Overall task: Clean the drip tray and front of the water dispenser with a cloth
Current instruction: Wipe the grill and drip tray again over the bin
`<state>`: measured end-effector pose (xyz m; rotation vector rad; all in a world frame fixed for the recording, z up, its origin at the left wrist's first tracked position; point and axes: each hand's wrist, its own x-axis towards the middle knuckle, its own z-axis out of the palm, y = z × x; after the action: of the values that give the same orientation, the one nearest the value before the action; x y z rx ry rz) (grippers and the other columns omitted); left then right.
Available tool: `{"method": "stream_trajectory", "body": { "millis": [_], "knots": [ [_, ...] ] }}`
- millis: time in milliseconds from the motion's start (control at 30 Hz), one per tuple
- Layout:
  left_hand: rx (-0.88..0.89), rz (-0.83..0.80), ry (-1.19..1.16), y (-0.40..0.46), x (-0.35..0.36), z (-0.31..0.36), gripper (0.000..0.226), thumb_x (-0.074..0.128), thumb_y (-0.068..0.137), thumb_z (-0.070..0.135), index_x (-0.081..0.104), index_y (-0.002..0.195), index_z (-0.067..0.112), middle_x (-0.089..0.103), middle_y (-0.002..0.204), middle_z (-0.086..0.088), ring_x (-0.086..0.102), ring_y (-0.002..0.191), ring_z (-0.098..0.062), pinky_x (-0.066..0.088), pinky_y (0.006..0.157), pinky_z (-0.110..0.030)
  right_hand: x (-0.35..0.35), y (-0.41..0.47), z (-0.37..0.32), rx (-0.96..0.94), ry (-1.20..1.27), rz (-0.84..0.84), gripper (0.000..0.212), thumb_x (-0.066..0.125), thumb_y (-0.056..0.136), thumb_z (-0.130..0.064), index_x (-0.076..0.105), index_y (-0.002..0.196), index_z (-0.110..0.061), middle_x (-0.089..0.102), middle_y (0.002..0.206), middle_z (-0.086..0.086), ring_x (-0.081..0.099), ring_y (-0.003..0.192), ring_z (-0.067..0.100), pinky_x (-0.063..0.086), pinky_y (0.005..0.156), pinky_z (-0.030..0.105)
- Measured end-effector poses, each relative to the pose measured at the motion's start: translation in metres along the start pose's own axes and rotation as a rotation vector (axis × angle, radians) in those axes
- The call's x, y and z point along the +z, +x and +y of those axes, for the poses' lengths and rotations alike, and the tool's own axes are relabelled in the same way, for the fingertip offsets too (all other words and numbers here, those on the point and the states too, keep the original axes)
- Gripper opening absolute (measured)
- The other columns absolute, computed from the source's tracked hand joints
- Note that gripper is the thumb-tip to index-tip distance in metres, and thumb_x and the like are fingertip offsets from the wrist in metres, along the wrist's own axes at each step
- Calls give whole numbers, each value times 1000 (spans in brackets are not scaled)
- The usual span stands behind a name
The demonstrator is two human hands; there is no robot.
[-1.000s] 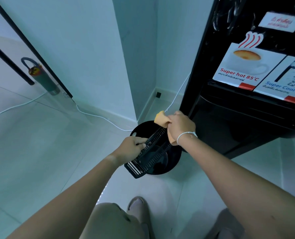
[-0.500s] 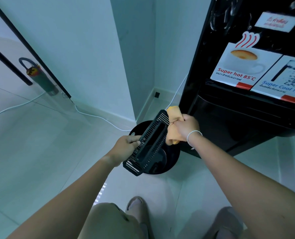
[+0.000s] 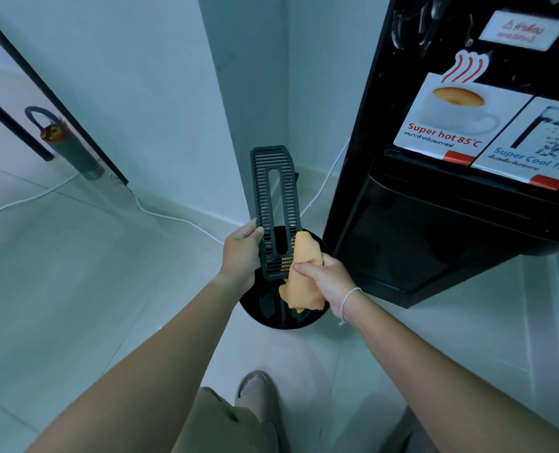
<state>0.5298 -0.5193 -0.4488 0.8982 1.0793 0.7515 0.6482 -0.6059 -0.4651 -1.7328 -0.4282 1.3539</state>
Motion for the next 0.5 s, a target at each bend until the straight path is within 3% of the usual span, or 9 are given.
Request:
{"method": "stream_trajectory", "body": {
  "millis": [133,233,300,367,433,500],
  "knots": [
    [-56,-36,82,1,-7,-6,22,49,97,25,63,113,26,72,95,10,65,90,-14,49,78,-30,0,1,-2,-197,-284,130,3,63,77,-16,60,77,-17,63,75,5,55,69,22,43,61,28],
    [-69,-130,-3,3,-8,-1,38,64,79,52,54,113,39,69,99,17,65,94,-13,51,78,-32,1,-4,-1,-375,-528,181,11,61,73,-16,53,69,-10,55,64,3,45,58,21,31,49,27],
    [-61,-133,-45,3,-4,3,43,72,69,56,53,106,45,61,103,17,66,86,-12,54,71,-30,5,-11,1,-450,-533,110,16,62,73,-15,51,61,-13,50,62,-2,45,60,22,31,52,28],
    [-78,-85,-67,3,0,5,51,74,63,59,55,106,39,58,104,12,65,86,-13,53,66,-28,8,-17,5,-489,-520,-22,21,64,73,-13,52,57,-17,49,64,-5,45,63,20,32,57,27],
    [-106,-49,-43,5,3,5,63,72,63,64,57,110,25,62,95,7,66,89,-18,53,72,-34,9,-21,7,-469,-459,-142,14,65,76,-10,57,65,-12,53,73,-3,47,66,14,35,61,24],
    [-109,-78,73,4,5,3,65,61,65,74,63,107,24,67,84,8,64,89,-21,51,86,-39,8,-20,5,-398,-338,-133,18,63,79,-6,57,67,-17,54,75,-4,50,70,12,40,63,23]
  ]
}}
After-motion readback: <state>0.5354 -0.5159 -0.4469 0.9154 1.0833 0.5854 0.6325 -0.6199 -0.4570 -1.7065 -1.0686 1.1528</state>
